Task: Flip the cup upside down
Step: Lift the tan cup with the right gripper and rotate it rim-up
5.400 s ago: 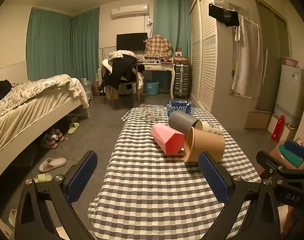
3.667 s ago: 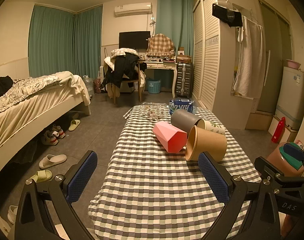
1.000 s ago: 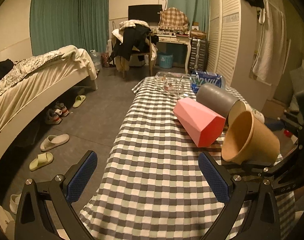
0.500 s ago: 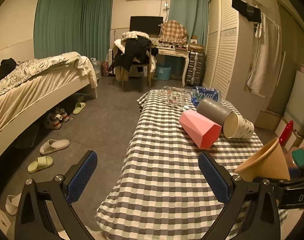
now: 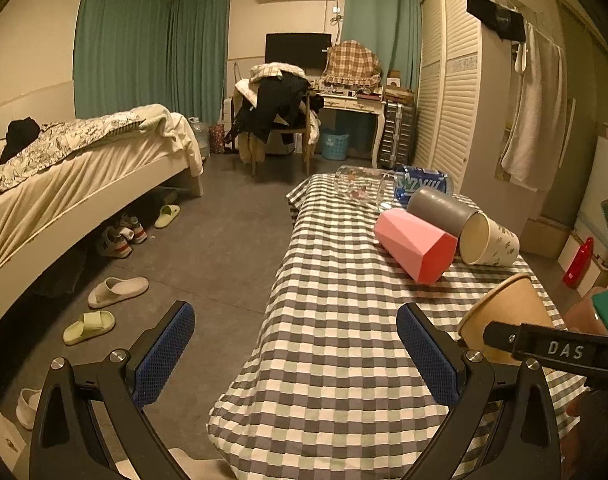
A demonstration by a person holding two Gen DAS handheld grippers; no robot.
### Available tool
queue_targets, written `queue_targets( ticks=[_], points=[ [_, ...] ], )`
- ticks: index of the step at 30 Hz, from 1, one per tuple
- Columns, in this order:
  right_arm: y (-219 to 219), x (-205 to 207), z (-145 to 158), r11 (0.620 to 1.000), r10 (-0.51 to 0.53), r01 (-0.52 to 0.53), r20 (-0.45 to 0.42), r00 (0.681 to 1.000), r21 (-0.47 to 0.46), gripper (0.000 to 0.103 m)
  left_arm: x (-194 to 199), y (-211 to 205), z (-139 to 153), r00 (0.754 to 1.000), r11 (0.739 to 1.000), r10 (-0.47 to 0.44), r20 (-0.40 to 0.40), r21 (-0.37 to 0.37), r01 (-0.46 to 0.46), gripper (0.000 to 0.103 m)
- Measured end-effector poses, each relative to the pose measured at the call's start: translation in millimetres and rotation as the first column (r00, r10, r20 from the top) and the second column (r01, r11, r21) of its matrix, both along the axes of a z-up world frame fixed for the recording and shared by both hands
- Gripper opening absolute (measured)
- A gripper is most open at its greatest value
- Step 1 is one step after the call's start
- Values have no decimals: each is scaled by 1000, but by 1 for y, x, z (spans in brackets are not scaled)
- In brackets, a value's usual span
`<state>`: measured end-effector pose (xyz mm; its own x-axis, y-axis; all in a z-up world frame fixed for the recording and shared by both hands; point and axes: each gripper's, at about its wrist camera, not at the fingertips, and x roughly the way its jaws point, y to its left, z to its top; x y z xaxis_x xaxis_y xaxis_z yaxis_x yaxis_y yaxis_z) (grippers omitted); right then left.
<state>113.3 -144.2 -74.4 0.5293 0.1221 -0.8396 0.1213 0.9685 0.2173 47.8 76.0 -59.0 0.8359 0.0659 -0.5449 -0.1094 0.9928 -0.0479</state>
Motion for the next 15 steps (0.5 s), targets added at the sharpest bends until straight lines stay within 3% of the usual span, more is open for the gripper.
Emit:
queue_targets(
  ticks=[5, 9, 15],
  points=[
    [-2, -4, 3, 999, 54, -53, 60, 997, -10, 91, -2, -11, 0, 1000, 1000, -10, 8, 2, 10, 103],
    [-7, -21, 27, 993, 88, -74, 161, 983, -95, 97, -5, -23, 6, 1000, 1000, -9, 14, -15, 9, 103],
    [-40, -43, 62, 993, 97, -74, 287, 953, -91, 102, -18, -52, 21, 998, 999, -35, 51, 29, 34, 103]
  ],
)
